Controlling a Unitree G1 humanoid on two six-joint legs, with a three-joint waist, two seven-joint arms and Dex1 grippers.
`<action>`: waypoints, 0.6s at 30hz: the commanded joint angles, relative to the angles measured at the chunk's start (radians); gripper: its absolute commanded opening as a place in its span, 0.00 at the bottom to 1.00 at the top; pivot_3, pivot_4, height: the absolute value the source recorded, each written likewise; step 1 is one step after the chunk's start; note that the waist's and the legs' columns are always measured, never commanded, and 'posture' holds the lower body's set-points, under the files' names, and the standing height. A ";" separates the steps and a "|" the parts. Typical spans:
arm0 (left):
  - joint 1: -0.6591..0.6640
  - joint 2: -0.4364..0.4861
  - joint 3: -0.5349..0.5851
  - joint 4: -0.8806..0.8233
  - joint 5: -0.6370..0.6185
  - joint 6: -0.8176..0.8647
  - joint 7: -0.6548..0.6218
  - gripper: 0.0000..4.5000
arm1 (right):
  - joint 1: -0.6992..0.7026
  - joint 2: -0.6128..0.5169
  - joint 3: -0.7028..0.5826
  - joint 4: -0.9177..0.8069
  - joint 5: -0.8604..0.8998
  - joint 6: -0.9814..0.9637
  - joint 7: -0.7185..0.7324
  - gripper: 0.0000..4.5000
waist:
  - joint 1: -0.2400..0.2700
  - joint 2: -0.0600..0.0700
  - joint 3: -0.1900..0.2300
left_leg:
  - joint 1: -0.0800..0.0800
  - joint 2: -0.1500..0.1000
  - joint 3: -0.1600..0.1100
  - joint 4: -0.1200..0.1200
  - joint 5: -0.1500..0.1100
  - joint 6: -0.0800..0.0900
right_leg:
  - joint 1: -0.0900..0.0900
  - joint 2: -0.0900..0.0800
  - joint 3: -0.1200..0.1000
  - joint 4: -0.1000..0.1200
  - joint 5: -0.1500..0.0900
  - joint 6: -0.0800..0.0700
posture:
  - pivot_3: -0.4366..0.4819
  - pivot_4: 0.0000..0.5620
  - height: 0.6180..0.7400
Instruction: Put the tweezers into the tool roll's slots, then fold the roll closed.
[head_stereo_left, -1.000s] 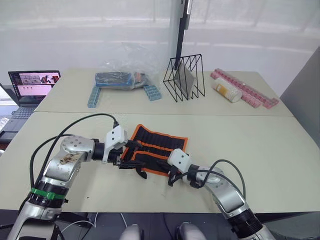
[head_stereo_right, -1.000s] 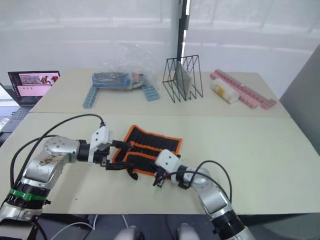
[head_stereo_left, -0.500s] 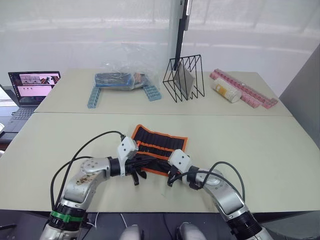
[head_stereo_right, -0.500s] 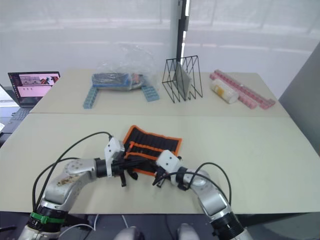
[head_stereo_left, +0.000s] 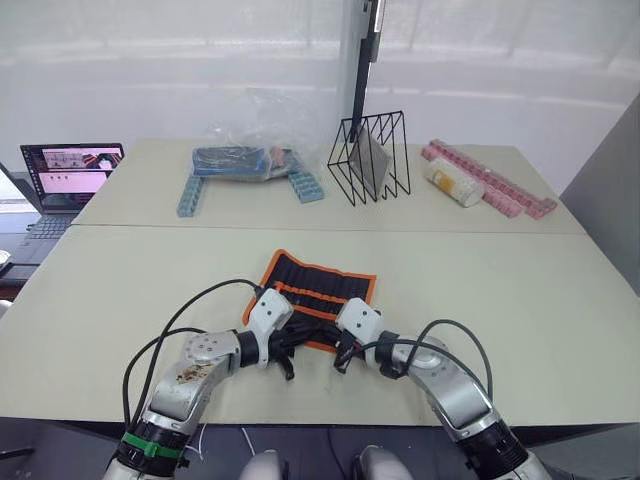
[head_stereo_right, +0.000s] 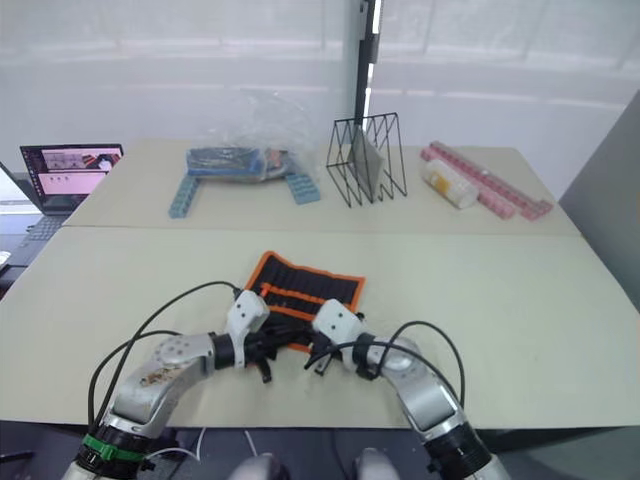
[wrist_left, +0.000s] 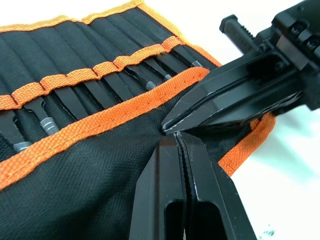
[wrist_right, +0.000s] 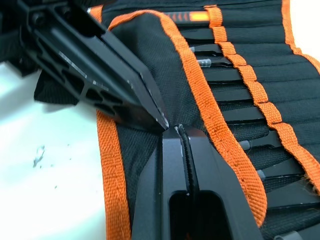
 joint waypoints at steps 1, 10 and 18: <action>0.050 0.033 0.021 -0.019 0.009 0.025 0.017 0.01 | 0.018 -0.033 0.033 0.035 -0.041 0.031 0.012 0.00 | -0.001 0.000 0.000 | 0.002 0.000 0.000 -0.001 0.000 0.000 | 0.002 0.000 0.000 -0.001 0.000 0.000 | 0.48 0.27 0.87; 0.119 0.076 0.147 -0.062 -0.049 0.052 0.055 0.01 | 0.024 -0.043 0.048 0.031 -0.047 0.032 0.015 0.00 | -0.005 0.000 0.000 | 0.011 0.001 -0.001 -0.004 0.000 0.000 | 0.011 0.000 0.000 -0.004 -0.001 0.000 | 0.48 0.27 0.87; 0.123 0.091 0.215 -0.078 -0.077 0.038 0.073 0.01 | 0.026 -0.043 0.049 0.031 -0.044 0.022 0.022 0.00 | -0.012 0.000 0.000 | 0.012 0.002 -0.001 -0.005 0.000 0.000 | 0.011 -0.001 0.000 -0.003 -0.002 -0.001 | 0.48 0.27 0.87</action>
